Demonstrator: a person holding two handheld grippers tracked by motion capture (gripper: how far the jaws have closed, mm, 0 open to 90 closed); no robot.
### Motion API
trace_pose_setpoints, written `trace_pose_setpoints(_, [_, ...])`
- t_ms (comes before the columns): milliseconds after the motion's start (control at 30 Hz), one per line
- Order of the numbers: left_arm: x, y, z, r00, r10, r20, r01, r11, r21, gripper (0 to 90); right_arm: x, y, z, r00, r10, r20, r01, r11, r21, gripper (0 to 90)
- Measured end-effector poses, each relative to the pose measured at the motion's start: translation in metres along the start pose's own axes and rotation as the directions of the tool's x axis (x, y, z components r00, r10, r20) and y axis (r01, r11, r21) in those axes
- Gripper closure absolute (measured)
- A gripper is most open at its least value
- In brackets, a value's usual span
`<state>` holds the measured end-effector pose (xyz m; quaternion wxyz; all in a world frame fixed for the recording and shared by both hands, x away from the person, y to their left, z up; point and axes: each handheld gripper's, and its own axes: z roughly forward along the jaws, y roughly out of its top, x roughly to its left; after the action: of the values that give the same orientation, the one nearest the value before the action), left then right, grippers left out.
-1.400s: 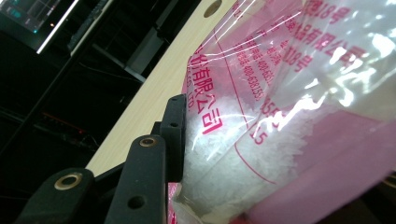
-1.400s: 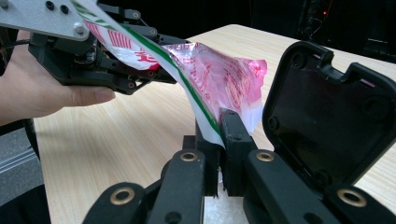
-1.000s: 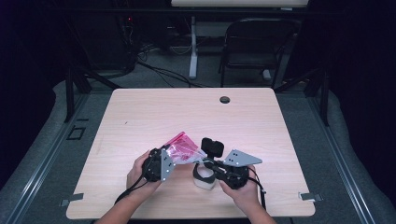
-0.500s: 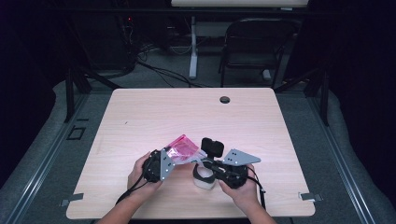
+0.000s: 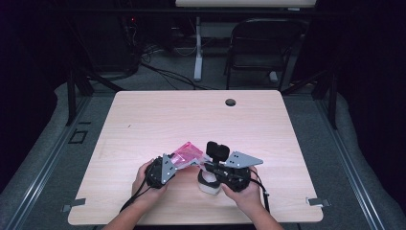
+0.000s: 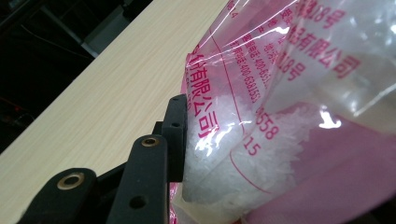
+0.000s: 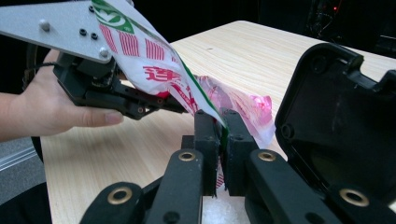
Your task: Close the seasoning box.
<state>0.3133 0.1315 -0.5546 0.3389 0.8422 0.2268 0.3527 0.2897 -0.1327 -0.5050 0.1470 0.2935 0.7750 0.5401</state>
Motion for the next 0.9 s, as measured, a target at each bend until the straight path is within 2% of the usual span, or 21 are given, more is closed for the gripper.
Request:
trace_pose_setpoints(200, [-0.001, -0.005, 0.003, 0.9992, -0.032, 0.024, 0.032, 0.9995, 0.007, 68.1, 0.0, 0.001, 0.004, 1.0, 0.002, -0.004, -0.002, 1.0, 0.002, 82.8])
trace_pose_setpoints(533, [-0.001, -0.008, 0.005, 0.9983, -0.034, 0.048, 0.033, 0.9993, 0.016, 68.4, 0.0, 0.002, 0.004, 1.0, -0.001, 0.002, 0.001, 1.0, -0.007, 71.4])
trace_pose_setpoints(700, [0.001, -0.01, 0.007, 0.9961, -0.059, 0.066, 0.058, 0.9982, 0.018, 68.5, 0.0, 0.003, 0.004, 1.0, 0.0, -0.001, 0.0, 1.0, -0.019, 66.2])
trace_pose_setpoints(900, [0.005, -0.013, 0.009, 0.9912, -0.098, 0.089, 0.096, 0.995, 0.028, 68.7, 0.001, 0.003, 0.004, 1.0, -0.001, 0.004, 0.001, 0.999, -0.046, 52.4])
